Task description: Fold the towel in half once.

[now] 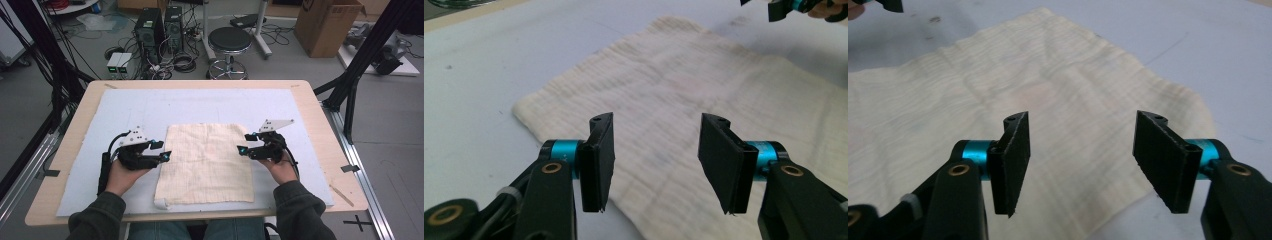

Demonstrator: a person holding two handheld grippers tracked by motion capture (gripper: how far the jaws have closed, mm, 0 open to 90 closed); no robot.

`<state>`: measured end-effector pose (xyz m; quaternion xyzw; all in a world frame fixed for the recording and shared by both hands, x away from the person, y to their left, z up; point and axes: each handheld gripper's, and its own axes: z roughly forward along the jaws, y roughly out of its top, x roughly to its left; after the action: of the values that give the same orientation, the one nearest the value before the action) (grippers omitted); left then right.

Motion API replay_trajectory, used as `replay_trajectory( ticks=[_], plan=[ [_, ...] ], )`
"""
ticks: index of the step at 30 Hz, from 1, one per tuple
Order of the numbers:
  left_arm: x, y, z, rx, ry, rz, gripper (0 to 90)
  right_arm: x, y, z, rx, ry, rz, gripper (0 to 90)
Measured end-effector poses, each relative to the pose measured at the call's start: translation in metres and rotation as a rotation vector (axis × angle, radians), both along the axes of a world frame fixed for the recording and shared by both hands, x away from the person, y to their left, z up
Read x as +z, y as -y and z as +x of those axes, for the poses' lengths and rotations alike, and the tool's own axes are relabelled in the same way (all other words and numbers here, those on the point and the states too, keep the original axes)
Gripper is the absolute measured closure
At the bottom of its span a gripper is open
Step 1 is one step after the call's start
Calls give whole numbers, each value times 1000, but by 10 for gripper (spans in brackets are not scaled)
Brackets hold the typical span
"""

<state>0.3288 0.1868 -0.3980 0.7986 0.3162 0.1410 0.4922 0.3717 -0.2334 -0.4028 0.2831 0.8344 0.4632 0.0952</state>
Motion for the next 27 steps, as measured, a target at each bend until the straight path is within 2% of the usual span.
replay_trajectory(
  ticks=[2,5,7,9,10,13,15,18,19,24,27],
  plan=[
    [2,3,11,10,-8,19,490,3,3,9,-20,-6,-13,439],
    [3,6,27,36,-27,8,499,7,8,25,-46,-22,-31,488],
    [5,8,38,68,-24,12,515,10,11,34,-65,-20,-31,528],
    [6,9,48,102,-5,23,544,12,13,45,-85,-35,-28,561],
    [7,10,54,115,-9,39,557,13,13,50,-92,-36,-34,578],
    [6,11,70,168,-8,38,577,13,13,65,-116,-53,-29,600],
    [2,10,79,204,-19,33,585,11,13,72,-134,-69,-35,608],
    [-7,8,89,232,-40,70,593,5,12,82,-148,-89,-39,622],
    [-11,8,92,238,-52,59,593,2,11,83,-152,-93,-41,626],
    [-26,13,101,275,-76,71,593,-10,11,92,-154,-132,-18,626],
    [-33,14,105,301,-100,93,593,-15,11,95,-170,-143,-23,624]
  ],
)
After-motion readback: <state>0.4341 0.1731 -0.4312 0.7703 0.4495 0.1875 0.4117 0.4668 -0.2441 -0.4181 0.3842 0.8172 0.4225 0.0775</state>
